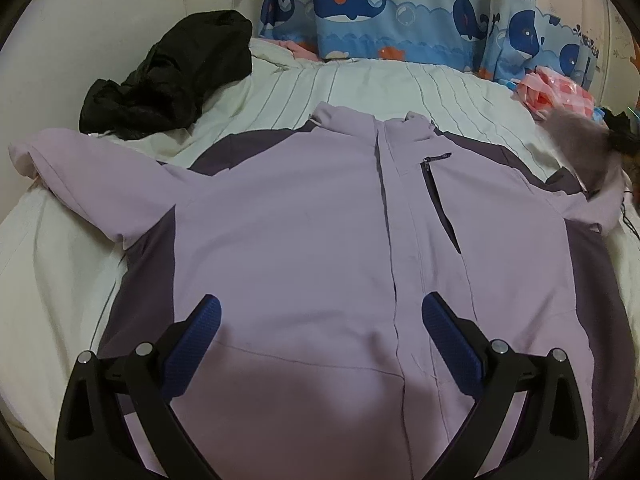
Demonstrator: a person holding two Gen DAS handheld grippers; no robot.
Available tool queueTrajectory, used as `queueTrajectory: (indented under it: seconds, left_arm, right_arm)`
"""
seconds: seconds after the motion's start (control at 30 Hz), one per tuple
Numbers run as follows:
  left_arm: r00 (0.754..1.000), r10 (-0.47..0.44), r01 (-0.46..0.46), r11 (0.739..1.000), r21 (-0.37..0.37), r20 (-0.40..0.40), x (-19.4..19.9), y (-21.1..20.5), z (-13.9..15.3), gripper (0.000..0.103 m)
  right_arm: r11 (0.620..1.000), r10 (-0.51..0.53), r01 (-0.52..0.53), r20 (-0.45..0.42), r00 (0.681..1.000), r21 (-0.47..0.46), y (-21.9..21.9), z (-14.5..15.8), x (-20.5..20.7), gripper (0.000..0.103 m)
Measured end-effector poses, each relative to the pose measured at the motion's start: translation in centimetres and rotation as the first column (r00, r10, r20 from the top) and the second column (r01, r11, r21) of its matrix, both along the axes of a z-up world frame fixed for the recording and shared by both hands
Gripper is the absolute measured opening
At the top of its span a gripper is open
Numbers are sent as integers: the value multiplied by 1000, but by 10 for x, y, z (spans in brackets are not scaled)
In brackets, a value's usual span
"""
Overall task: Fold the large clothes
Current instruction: 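Grasp the lavender jacket sleeve cuff with the right gripper and lift it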
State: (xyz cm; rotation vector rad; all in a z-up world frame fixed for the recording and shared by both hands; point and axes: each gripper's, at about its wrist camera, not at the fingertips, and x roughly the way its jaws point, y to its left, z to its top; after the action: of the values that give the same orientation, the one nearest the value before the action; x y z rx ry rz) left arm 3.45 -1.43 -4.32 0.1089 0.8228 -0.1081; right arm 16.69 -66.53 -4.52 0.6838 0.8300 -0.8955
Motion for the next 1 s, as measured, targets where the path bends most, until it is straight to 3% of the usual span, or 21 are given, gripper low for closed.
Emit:
queueTrajectory:
  seconds: [0.03, 0.07, 0.13, 0.2, 0.23, 0.3, 0.37, 0.47, 0.53, 0.6, 0.67, 0.7, 0.77, 0.8, 0.87, 0.9, 0.93, 1.0]
  left_arm:
    - [1000, 2, -2, 1000, 0, -1, 0, 0, 0, 96]
    - [1000, 3, -3, 1000, 0, -1, 0, -1, -1, 96]
    - [1000, 4, -4, 1000, 7, 1, 0, -2, -1, 96]
    - [1000, 7, -8, 1000, 15, 3, 0, -2, -2, 96]
    - [1000, 8, -8, 1000, 18, 4, 0, -3, -3, 96]
    - [1000, 7, -7, 1000, 25, 6, -1, -5, -4, 96]
    - [1000, 4, -4, 1000, 30, 4, -1, -5, -5, 96]
    - [1000, 4, -3, 1000, 28, -4, 1, -4, -6, 97]
    - [1000, 3, -3, 1000, 24, -7, 2, -4, -5, 96]
    - [1000, 2, -2, 1000, 21, -7, 2, -4, -4, 96]
    - [1000, 3, -3, 1000, 11, -1, 1, -1, -1, 96]
    - [1000, 5, -5, 1000, 0, 9, -1, 1, 2, 96]
    - [999, 12, -12, 1000, -16, 30, -3, 4, 7, 97]
    - [999, 18, -17, 1000, -24, 41, -4, 6, 10, 96]
    - [999, 23, -21, 999, -34, 48, -6, 8, 14, 96]
    - [999, 22, -20, 999, -33, 45, -6, 9, 14, 96]
    - [999, 16, -15, 1000, -26, 38, -6, 8, 14, 97]
    - [1000, 9, -9, 1000, -6, 24, -7, 7, 12, 96]
  right_arm:
    - [990, -80, 72, 64, 995, 117, -31, -11, -33, 96]
    - [982, -80, 66, 75, 994, 174, -47, -22, -49, 96]
    - [984, -9, -5, 76, 997, 180, -53, -30, -66, 96]
    - [977, 42, -66, 123, 992, 202, -45, -35, -85, 96]
    - [963, 55, -102, 188, 981, 251, -45, -39, -98, 96]
    - [920, 71, -175, 289, 955, 351, -50, -55, -105, 96]
    - [890, 99, -245, 362, 927, 384, -47, -61, -100, 96]
    - [876, 97, -274, 412, 906, 398, -27, -65, -94, 96]
    - [875, 27, -231, 433, 901, 426, -26, -78, -95, 95]
    - [895, -43, -177, 473, 880, 411, -18, -80, -99, 65]
    - [927, 14, -193, 484, 875, 322, -17, -62, -89, 24]
    - [946, 65, -211, 494, 867, 247, -14, -42, -85, 17]
    - [957, 178, -275, 563, 807, 91, -9, 7, -80, 9]
    - [950, 219, -309, 621, 753, 39, -7, 31, -82, 9]
    - [943, 264, -331, 693, 671, -39, -5, 53, -86, 9]
    - [946, 271, -317, 707, 653, -70, -5, 53, -88, 9]
    - [951, 255, -304, 699, 669, -56, -9, 45, -91, 9]
    - [959, 170, -272, 620, 766, 73, -28, 0, -80, 10]
